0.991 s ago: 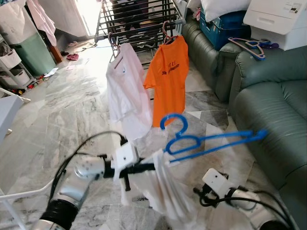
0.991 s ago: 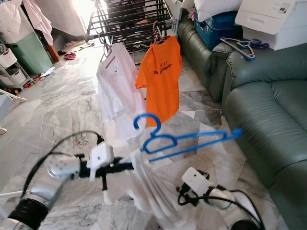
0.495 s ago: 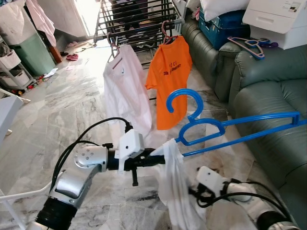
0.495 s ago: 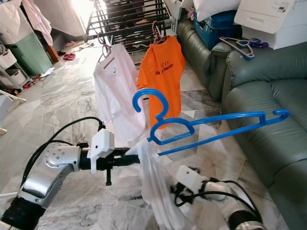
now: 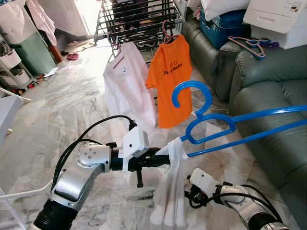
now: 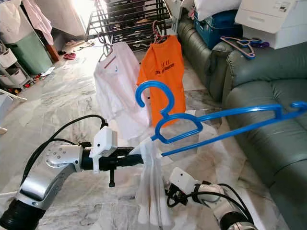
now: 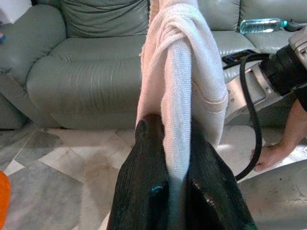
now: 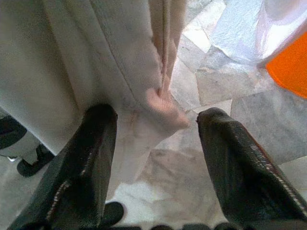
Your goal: Hang hanger
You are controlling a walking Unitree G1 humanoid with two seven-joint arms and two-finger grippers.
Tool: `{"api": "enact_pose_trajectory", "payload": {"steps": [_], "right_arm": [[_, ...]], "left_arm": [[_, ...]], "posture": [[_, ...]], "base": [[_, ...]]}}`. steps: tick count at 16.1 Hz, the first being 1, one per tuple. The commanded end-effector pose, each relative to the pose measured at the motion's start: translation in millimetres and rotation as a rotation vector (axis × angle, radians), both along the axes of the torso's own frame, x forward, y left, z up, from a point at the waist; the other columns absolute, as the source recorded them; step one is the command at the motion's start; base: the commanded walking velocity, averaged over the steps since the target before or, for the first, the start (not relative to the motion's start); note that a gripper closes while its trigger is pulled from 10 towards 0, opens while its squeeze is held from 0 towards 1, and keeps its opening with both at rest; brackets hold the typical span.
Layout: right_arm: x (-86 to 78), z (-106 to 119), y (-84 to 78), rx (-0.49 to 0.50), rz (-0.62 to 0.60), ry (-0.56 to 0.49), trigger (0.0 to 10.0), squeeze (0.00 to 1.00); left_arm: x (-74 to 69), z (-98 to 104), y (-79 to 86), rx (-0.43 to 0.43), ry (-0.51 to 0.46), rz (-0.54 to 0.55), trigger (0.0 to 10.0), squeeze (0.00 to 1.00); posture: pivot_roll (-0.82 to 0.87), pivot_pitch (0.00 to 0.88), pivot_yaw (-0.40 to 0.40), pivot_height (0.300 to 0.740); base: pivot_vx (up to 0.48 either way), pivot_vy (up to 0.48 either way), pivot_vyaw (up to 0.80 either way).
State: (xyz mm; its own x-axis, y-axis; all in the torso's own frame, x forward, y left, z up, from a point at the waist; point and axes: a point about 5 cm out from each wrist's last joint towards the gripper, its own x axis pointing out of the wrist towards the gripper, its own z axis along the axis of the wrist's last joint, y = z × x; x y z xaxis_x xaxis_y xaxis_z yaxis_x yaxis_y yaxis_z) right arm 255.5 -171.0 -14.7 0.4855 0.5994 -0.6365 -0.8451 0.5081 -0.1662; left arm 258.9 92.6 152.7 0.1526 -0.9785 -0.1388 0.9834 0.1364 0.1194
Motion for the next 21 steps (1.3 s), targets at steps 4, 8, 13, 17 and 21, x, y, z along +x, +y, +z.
{"api": "enact_pose_trajectory", "payload": {"steps": [4, 8, 13, 17, 21], "right_arm": [[-8.9, -9.8, 2.1, 0.027, -0.053, 0.061, 0.0, 0.0], [-10.2, -12.3, -0.1, 0.019, -0.087, 0.068, 0.0, 0.0], [-9.6, -13.0, -4.8, -0.003, -0.122, 0.055, 0.0, 0.0], [-8.8, -13.0, -7.5, -0.003, -0.167, 0.034, 0.0, 0.0], [-1.6, -7.7, -12.0, -0.016, -0.231, -0.043, 0.0, 0.0]], "left_arm": [[0.8, 19.3, -0.5, -0.036, -0.044, -0.003, 6.2, 0.0], [-0.9, 23.8, -3.1, -0.043, -0.052, -0.014, 6.0, 0.0], [-0.5, 26.3, -3.2, -0.047, -0.055, -0.011, 5.8, 0.0], [0.0, 25.8, -2.2, -0.044, -0.055, -0.004, 6.0, 0.0], [0.9, 22.1, -0.9, -0.034, -0.053, 0.006, 6.7, 0.0]], "posture": [[-0.12, 0.037, 0.125, 0.74], [-0.12, 0.035, 0.126, 0.74], [-0.11, 0.027, 0.122, 0.74], [-0.11, 0.023, 0.123, 0.74], [-0.11, 0.021, 0.123, 0.74]], "base": [[0.0, 0.0, 0.0], [0.0, 0.0, 0.0], [0.0, 0.0, 0.0], [0.0, 0.0, 0.0], [0.0, 0.0, 0.0]]}}
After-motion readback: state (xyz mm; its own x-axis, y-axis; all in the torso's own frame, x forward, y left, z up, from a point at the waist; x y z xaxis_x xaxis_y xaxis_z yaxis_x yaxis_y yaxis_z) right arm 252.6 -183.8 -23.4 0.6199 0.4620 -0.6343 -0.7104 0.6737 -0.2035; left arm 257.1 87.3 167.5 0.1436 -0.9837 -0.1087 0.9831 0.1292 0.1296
